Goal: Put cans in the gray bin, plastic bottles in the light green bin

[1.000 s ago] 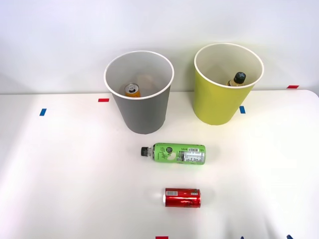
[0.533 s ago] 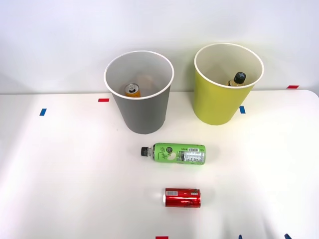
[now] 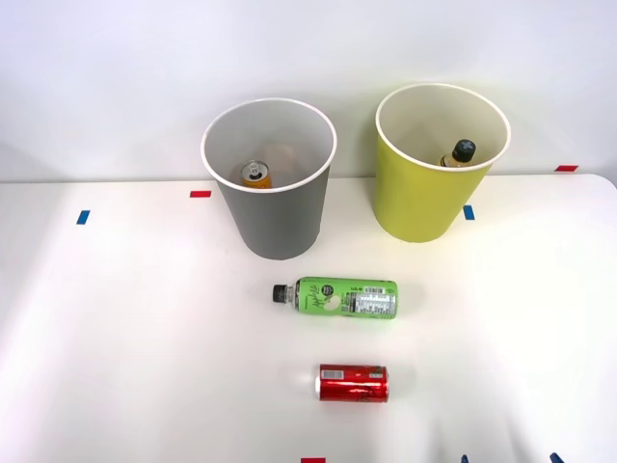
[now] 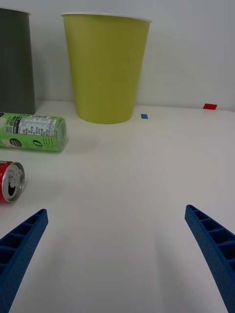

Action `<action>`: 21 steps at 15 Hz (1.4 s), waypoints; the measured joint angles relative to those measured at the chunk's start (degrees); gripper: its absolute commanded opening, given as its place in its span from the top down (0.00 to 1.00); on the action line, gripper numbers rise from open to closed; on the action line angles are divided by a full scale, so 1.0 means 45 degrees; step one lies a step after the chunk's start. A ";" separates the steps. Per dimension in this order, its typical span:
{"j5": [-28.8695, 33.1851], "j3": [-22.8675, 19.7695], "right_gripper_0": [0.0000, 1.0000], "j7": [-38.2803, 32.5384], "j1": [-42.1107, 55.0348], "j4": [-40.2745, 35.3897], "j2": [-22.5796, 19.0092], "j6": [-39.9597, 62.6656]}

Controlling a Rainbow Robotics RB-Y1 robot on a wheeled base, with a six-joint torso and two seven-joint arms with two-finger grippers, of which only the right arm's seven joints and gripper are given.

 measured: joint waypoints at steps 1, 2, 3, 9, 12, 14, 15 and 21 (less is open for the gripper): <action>0.0001 0.0000 0.03 0.0000 0.0000 0.0000 0.0000 0.0000; 0.0001 0.0000 0.03 0.0000 0.0000 0.0000 0.0000 0.0000; 0.0001 0.0000 0.03 0.0000 0.0000 0.0000 0.0000 0.0002; 0.0001 0.0000 0.03 0.0000 -0.0001 0.0000 0.0001 0.0002; 0.0002 0.0000 0.03 0.0000 -0.0001 0.0000 0.0001 0.0002; 0.0002 0.0000 0.03 0.0000 -0.0001 0.0000 0.0001 0.0002; 0.0002 0.0000 0.03 0.0000 -0.0001 0.0000 0.0001 0.0002; 0.0002 0.0000 0.03 -0.0001 -0.0001 0.0000 0.0002 0.0002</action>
